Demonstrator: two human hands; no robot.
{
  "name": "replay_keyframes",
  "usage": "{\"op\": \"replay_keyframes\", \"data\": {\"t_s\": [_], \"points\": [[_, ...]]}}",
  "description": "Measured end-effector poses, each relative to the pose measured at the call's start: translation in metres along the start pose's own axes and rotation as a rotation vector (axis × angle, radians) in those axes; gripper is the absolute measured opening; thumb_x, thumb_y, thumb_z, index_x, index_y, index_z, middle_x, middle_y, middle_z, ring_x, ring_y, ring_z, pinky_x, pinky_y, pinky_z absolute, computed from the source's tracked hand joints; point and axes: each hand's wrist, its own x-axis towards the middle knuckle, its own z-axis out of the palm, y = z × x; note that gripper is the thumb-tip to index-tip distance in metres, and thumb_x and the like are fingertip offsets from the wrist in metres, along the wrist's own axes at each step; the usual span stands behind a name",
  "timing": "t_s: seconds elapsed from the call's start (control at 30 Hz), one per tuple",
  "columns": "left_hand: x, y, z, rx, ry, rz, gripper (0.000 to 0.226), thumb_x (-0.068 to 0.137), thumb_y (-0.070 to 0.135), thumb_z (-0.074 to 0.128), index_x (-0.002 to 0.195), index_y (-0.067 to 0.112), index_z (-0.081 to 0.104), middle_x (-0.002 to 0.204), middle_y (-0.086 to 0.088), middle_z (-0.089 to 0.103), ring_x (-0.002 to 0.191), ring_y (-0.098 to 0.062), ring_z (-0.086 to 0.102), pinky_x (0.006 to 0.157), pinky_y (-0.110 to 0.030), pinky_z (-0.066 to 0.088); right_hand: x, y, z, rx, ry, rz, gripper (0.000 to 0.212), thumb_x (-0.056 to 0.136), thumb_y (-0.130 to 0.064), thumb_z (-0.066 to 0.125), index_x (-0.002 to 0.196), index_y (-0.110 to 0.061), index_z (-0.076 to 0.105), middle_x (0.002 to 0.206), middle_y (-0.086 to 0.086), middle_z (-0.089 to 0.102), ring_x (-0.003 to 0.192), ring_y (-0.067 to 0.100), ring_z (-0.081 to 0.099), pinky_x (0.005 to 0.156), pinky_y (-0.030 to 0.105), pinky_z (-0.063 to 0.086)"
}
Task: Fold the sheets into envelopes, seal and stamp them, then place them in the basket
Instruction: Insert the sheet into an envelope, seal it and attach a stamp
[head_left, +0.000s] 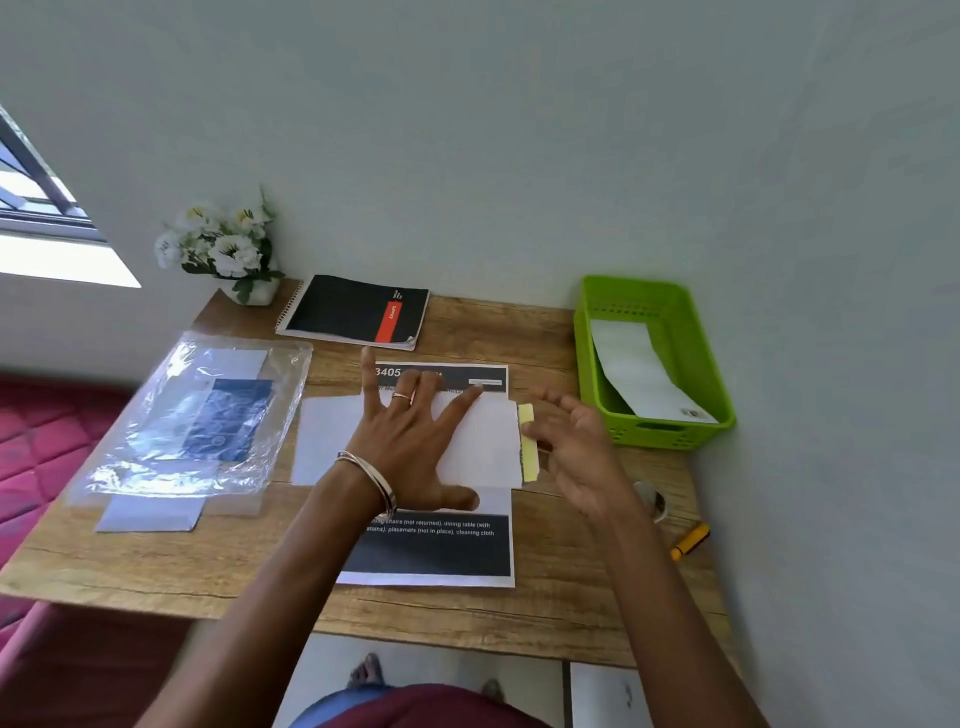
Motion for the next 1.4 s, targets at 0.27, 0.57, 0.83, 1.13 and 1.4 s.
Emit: {"op": "replay_keyframes", "data": {"t_s": [0.27, 0.57, 0.83, 1.13, 1.4], "points": [[0.0, -0.014, 0.012, -0.059, -0.035, -0.006, 0.114, 0.052, 0.093, 0.03, 0.145, 0.032, 0.007, 0.133, -0.01, 0.039, 0.132, -0.033, 0.03, 0.098, -0.071, -0.019, -0.003, 0.009, 0.005, 0.171, -0.11, 0.128, 0.03, 0.086, 0.015, 0.048, 0.108, 0.004, 0.064, 0.096, 0.018, 0.071, 0.08, 0.024, 0.069, 0.068, 0.035, 0.06], [-0.002, -0.017, 0.031, -0.145, -0.084, 0.092, 0.11, 0.058, 0.086, 0.037, 0.144, 0.029, -0.001, 0.135, -0.006, 0.037, 0.132, -0.03, 0.03, 0.099, -0.072, -0.017, -0.003, 0.02, 0.022, -0.071, -0.04, 0.092, 0.023, 0.078, 0.008, 0.068, 0.096, -0.006, 0.07, 0.091, 0.014, 0.074, 0.074, 0.024, 0.071, 0.064, 0.039, 0.059], [-0.003, -0.023, 0.036, -0.134, -0.049, 0.149, 0.124, 0.053, 0.085, 0.048, 0.146, 0.027, -0.011, 0.137, -0.008, 0.039, 0.128, -0.031, 0.037, 0.099, -0.071, -0.019, -0.003, 0.021, 0.03, -0.282, 0.092, 0.007, 0.026, 0.08, 0.013, 0.062, 0.083, -0.01, 0.073, 0.082, 0.01, 0.075, 0.071, 0.026, 0.071, 0.063, 0.039, 0.057], [-0.001, -0.042, 0.052, -0.117, -0.016, 0.096, 0.106, 0.046, 0.068, 0.061, 0.136, 0.02, 0.032, 0.122, -0.007, 0.051, 0.121, -0.034, 0.045, 0.102, -0.074, -0.004, -0.001, 0.017, 0.025, -0.487, 0.186, -0.054, 0.018, 0.078, 0.008, 0.068, 0.07, -0.008, 0.07, 0.061, -0.001, 0.071, 0.053, 0.013, 0.061, 0.051, 0.031, 0.049], [0.001, -0.047, 0.044, -0.12, -0.04, 0.097, 0.111, 0.053, 0.072, 0.058, 0.143, 0.025, 0.014, 0.135, -0.006, 0.041, 0.131, -0.032, 0.034, 0.099, -0.072, -0.017, 0.001, 0.015, 0.028, -0.5, 0.19, -0.09, 0.022, 0.081, 0.005, 0.068, 0.069, -0.014, 0.068, 0.057, -0.006, 0.069, 0.047, 0.006, 0.061, 0.043, 0.023, 0.049]]}}
